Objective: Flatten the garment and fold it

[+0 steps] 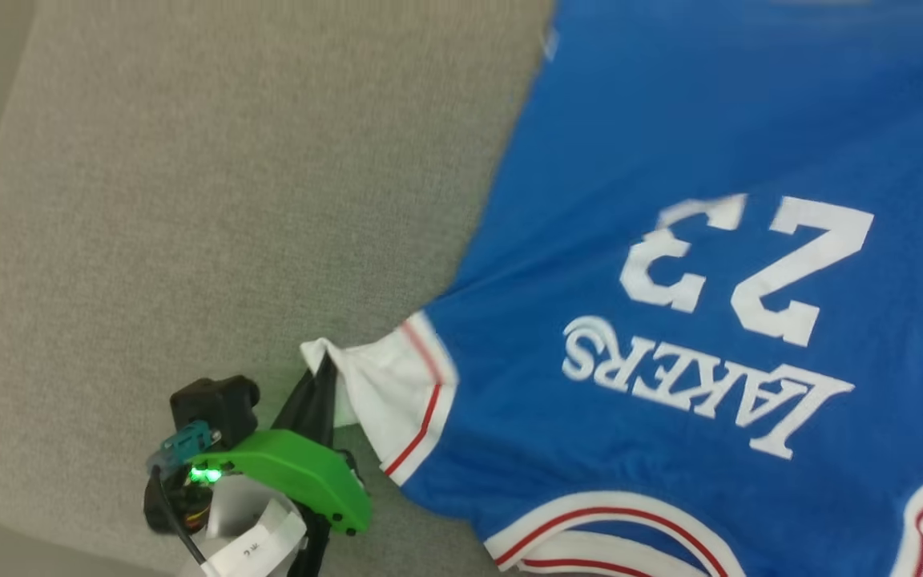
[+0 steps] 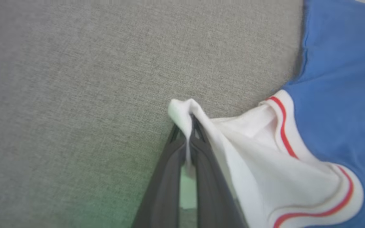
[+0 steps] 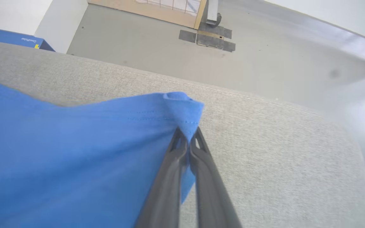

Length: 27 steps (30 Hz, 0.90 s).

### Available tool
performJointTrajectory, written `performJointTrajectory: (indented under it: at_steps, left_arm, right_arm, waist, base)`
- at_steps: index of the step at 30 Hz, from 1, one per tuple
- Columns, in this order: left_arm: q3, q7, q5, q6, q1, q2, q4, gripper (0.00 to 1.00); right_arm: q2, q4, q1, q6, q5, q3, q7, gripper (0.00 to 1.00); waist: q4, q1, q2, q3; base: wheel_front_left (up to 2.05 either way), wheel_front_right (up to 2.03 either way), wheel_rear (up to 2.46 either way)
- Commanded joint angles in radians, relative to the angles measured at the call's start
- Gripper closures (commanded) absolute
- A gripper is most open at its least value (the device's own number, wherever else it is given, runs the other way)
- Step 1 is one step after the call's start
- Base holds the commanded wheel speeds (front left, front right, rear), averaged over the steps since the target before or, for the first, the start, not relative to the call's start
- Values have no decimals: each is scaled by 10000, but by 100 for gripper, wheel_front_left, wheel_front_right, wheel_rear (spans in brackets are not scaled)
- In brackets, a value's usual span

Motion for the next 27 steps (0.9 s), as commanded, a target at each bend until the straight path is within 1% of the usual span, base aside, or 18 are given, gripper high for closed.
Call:
performJointTrajectory:
  at_steps: [1,5,7,10,14,17,19,23,27]
  left_arm:
    - [75,73,48,90,128,154,90,100]
    - [170,265,26,202,367,338,84,100]
    - [203,365,12,258,511,421,51,100]
    - [232,486,-43,319,725,495,15,100]
    - [233,612,-101,416,985,534,-26,100]
    - [213,706,-116,488,1135,561,-67,100]
    - [198,741,-142,497,1207,575,-47,100]
    - [148,781,-198,486,1256,567,-6,100]
    - [88,791,-228,465,1226,543,76,100]
  right_arm:
    - [-233,-132,484,33,191,-58,-180,100]
    - [-463,-407,1833,33,939,-106,-424,100]
    - [-444,-740,2760,33,1210,-143,-419,100]
    - [-216,-1320,4274,33,1583,-345,-303,100]
    - [565,-2499,6665,33,1721,-718,-33,100]
    - [1408,-3291,8355,33,1824,-949,154,100]
    - [1923,-3563,9307,33,1896,-1001,182,100]
    - [2629,-3675,10682,33,1876,-769,149,100]
    - [3270,-3358,11385,33,1875,-594,-76,100]
  waist:
    - [-674,-1,0,-1408]
    - [-1174,-1,0,-2330]
    - [-1448,-1,0,-2733]
    - [-1810,-1,0,-3181]
    - [-2226,-1,0,-3585]
    - [-2451,-1,0,-3734]
    - [-2545,-1,0,-3827]
    - [-2638,-1,0,-3867]
    - [-2625,-1,0,-3895]
  base:
    - [0,0,0]
    - [0,0,0]
    - [0,0,0]
    - [0,0,0]
    - [0,0,0]
    - [0,0,0]
    - [0,0,0]
    - [0,0,0]
    - [0,0,0]
